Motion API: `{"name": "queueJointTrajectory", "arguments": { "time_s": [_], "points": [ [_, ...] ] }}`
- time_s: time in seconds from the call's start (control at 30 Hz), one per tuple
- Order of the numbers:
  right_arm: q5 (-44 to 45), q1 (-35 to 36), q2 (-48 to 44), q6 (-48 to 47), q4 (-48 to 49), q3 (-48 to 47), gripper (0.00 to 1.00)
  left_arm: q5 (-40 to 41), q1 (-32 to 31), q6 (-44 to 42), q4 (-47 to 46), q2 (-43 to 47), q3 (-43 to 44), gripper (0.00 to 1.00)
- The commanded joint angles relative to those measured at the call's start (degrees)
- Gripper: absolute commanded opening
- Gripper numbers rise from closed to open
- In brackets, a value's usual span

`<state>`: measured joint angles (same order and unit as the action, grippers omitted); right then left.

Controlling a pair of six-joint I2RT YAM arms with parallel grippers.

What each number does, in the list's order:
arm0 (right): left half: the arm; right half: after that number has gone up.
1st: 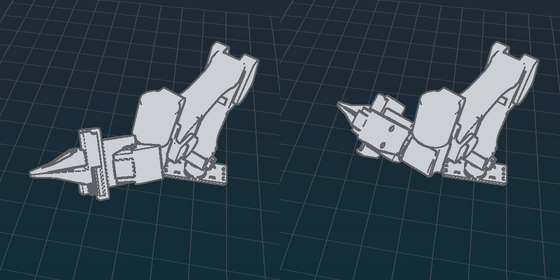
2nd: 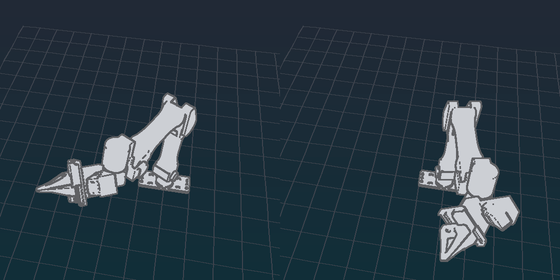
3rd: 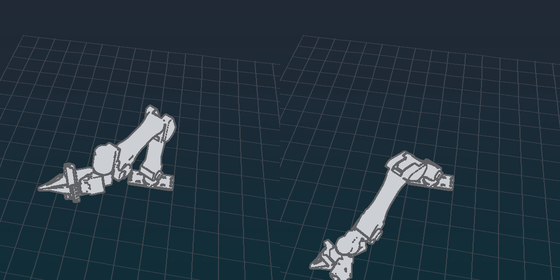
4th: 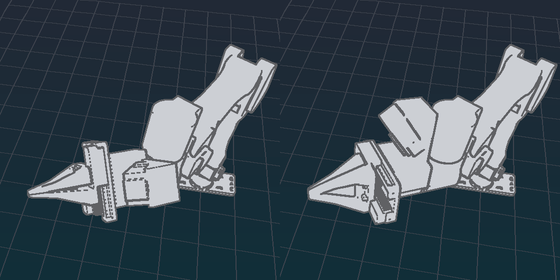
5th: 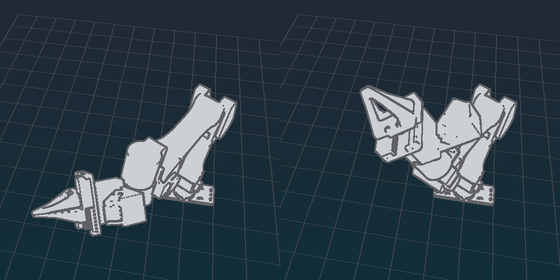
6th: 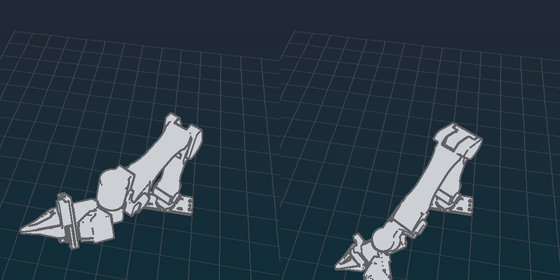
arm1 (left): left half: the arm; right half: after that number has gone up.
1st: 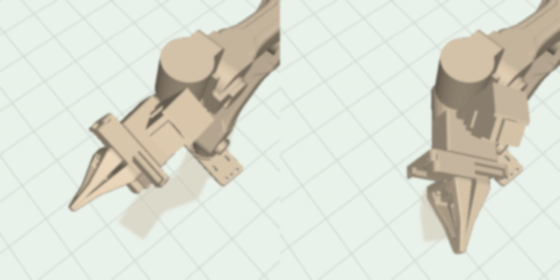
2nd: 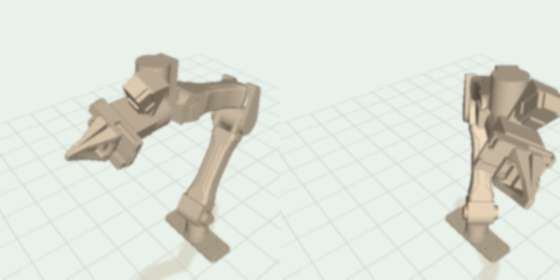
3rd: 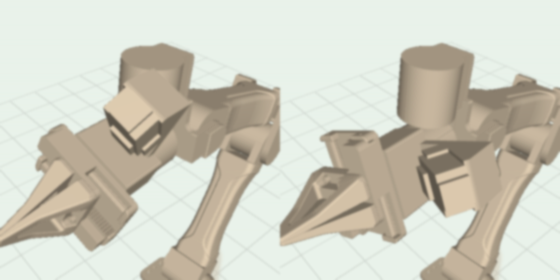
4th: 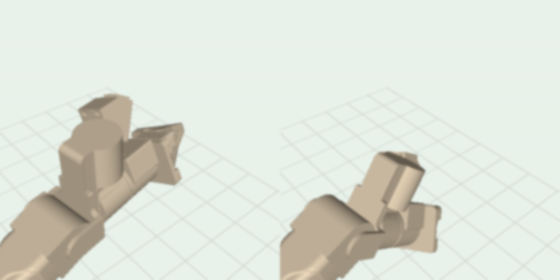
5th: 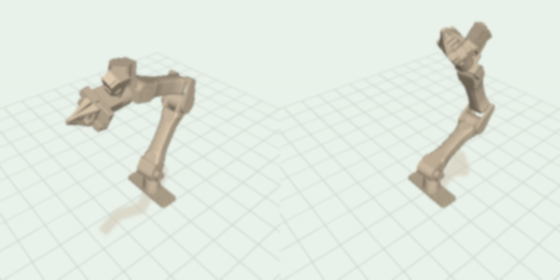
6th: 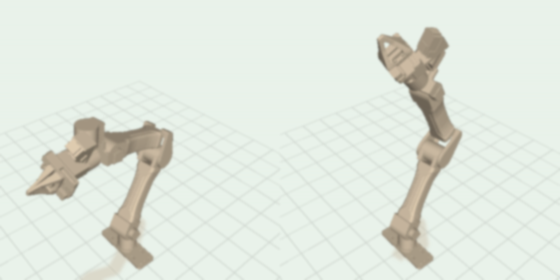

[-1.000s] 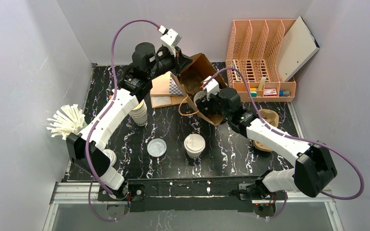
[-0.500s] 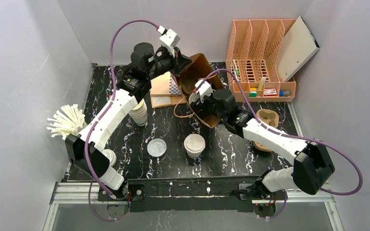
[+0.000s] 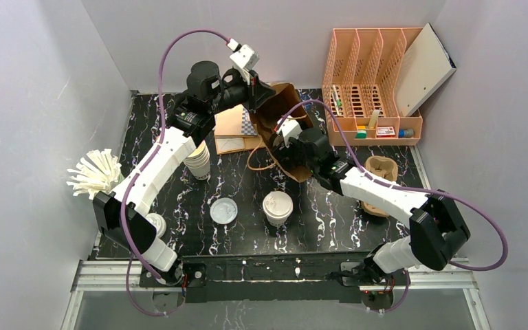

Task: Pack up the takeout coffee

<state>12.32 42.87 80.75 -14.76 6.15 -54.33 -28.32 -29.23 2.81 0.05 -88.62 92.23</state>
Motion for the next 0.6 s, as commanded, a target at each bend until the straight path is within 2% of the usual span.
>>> {"name": "queueJointTrajectory", "arguments": {
  "time_s": [0.0, 0.57],
  "points": [
    [3.2, -0.1, 0.6, 0.3, 1.2, -1.3, 0.18, -3.6, 0.2, -0.4, 1.8, 1.6, 1.6, 0.0],
    [3.0, -5.7, 2.2, 3.6, 3.3, -3.2, 0.17, -5.5, 0.6, 0.4, 3.7, -0.7, 3.5, 0.0]
  ]
}}
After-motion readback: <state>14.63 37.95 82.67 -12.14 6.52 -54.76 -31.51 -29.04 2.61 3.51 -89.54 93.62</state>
